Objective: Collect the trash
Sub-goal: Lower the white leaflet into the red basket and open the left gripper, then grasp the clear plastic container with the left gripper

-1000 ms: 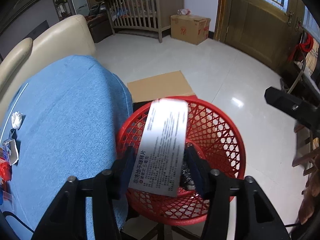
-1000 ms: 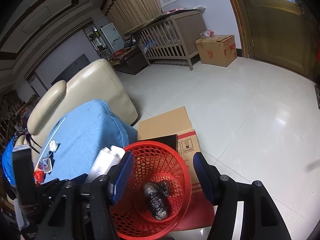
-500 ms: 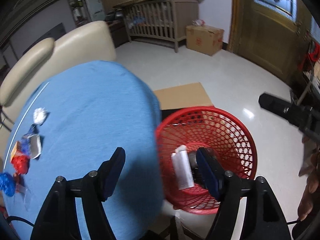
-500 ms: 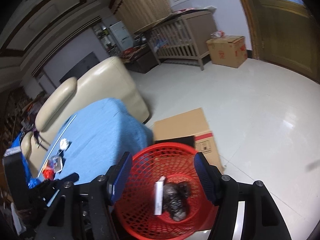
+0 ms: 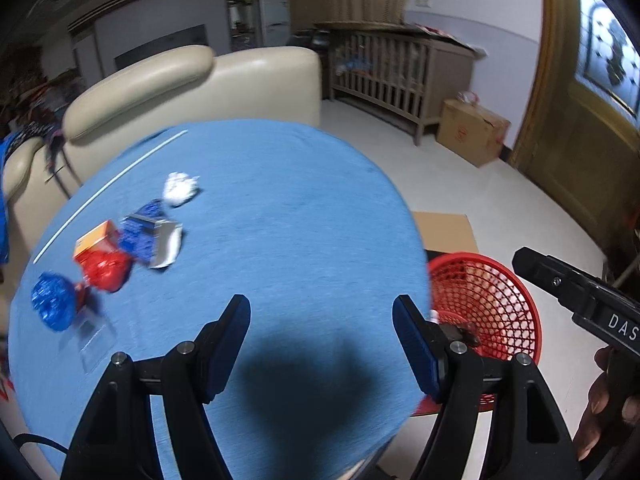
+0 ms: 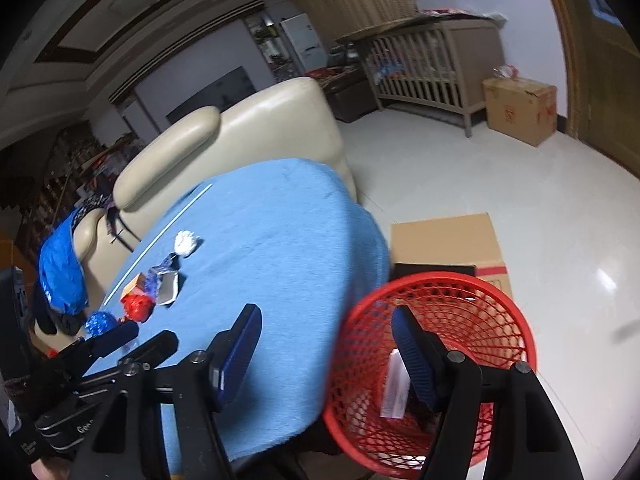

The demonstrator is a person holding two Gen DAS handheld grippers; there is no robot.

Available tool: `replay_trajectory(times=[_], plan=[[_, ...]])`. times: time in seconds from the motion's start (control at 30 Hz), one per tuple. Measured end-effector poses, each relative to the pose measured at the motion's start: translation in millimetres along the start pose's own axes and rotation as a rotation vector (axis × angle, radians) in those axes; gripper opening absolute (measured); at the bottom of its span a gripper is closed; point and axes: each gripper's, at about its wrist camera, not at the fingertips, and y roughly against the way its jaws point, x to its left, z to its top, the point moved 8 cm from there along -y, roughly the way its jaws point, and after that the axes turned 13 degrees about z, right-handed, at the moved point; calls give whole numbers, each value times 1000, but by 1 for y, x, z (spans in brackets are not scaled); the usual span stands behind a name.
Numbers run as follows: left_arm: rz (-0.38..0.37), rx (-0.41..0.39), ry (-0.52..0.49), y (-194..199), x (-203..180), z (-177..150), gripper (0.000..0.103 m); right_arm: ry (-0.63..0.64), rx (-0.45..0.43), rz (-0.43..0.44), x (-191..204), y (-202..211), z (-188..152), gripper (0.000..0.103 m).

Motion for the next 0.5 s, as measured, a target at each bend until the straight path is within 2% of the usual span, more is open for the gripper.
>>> replay_trajectory(times=[0.27, 0.43, 0.5], plan=[[92, 9, 156, 2, 102, -28, 76, 82, 33, 33, 48, -19, -6, 73], [132, 49, 280, -13, 172, -58, 77, 125, 79, 60, 75, -38, -18, 73], [173, 73, 327, -21, 203, -71, 77, 140, 92, 66, 83, -44, -22, 73]])
